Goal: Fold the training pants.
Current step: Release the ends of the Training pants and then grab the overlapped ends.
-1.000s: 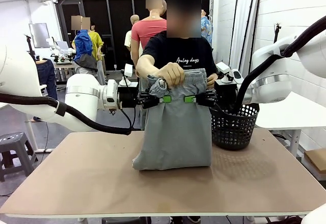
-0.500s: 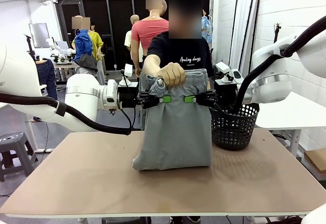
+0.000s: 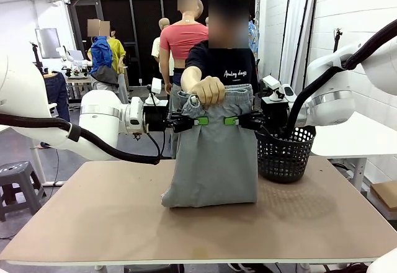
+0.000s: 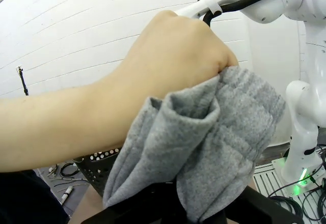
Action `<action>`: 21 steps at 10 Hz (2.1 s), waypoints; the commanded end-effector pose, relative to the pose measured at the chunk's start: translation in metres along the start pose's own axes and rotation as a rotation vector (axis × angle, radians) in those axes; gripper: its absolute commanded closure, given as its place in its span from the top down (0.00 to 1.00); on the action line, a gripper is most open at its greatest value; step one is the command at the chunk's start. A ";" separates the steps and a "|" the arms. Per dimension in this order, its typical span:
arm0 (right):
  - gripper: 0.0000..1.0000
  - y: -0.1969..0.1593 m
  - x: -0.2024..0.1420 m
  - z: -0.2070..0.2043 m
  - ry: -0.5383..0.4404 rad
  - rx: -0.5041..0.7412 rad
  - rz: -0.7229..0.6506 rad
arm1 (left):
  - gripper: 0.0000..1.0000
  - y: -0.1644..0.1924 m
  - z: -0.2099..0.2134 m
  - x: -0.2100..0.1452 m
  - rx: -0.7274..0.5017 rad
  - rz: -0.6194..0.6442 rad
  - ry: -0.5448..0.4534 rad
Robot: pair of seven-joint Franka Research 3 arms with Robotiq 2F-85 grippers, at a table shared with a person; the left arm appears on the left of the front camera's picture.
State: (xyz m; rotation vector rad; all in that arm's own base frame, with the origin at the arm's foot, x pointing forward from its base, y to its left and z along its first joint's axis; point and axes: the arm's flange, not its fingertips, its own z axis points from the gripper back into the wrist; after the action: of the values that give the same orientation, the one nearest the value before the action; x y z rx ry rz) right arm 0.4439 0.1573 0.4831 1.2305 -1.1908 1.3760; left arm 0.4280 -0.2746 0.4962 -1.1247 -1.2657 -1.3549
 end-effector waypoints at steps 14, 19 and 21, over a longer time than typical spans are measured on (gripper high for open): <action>0.00 0.001 0.000 -0.002 -0.007 0.005 0.007 | 0.00 -0.001 0.000 0.001 0.001 0.003 -0.002; 0.47 -0.001 0.000 0.002 -0.013 0.006 -0.026 | 0.51 0.001 0.002 0.000 0.014 0.000 -0.006; 0.87 -0.001 0.000 0.002 -0.017 -0.002 -0.036 | 0.91 0.002 0.003 0.001 0.013 -0.004 -0.006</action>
State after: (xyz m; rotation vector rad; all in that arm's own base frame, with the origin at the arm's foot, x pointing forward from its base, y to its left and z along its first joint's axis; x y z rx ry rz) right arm 0.4445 0.1559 0.4826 1.2346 -1.1826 1.3641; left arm 0.4286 -0.2736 0.4960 -1.1226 -1.2663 -1.3529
